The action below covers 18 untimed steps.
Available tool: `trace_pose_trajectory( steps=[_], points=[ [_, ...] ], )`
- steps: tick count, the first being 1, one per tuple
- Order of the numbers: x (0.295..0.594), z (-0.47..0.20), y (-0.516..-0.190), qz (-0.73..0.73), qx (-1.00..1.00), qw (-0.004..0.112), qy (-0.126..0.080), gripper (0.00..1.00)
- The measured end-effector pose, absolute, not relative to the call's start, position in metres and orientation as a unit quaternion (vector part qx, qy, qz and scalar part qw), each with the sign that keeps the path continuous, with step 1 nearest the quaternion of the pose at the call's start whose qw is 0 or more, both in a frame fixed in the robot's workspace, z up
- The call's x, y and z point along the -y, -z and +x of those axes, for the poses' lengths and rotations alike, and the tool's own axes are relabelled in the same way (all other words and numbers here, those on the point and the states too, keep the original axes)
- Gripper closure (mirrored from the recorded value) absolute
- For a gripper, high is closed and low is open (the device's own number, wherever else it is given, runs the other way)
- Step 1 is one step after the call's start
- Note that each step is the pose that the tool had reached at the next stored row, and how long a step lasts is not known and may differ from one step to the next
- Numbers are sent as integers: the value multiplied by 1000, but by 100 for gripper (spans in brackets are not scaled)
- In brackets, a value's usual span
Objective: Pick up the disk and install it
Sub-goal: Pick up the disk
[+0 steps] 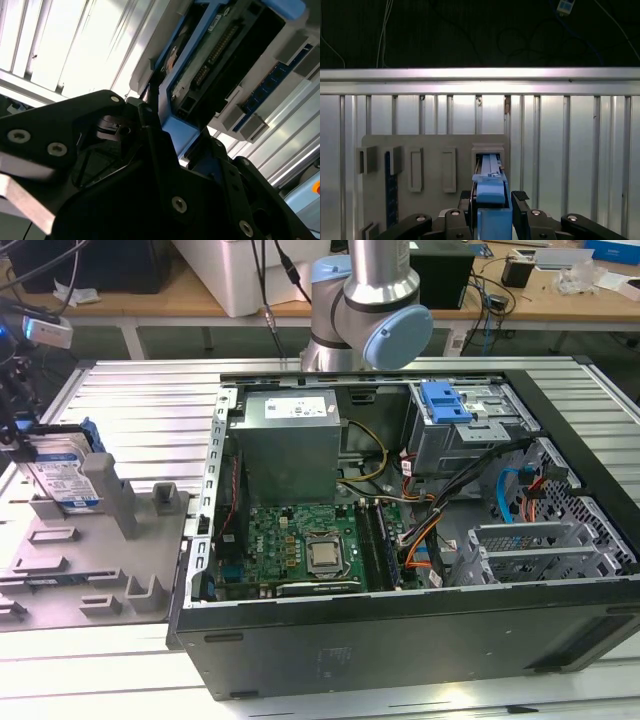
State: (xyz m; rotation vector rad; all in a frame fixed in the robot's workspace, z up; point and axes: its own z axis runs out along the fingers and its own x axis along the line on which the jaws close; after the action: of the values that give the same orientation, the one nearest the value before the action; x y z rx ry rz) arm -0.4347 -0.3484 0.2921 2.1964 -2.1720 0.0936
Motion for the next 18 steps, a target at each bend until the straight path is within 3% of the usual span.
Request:
trace_pose_trajectory(
  steps=[13, 15, 18],
  points=[
    [348, -436, -292, 710, 703, 26, -30, 55],
    [348, -436, -292, 710, 703, 26, -30, 63],
    [348, -436, -292, 710, 703, 26, -30, 63]
  ],
)
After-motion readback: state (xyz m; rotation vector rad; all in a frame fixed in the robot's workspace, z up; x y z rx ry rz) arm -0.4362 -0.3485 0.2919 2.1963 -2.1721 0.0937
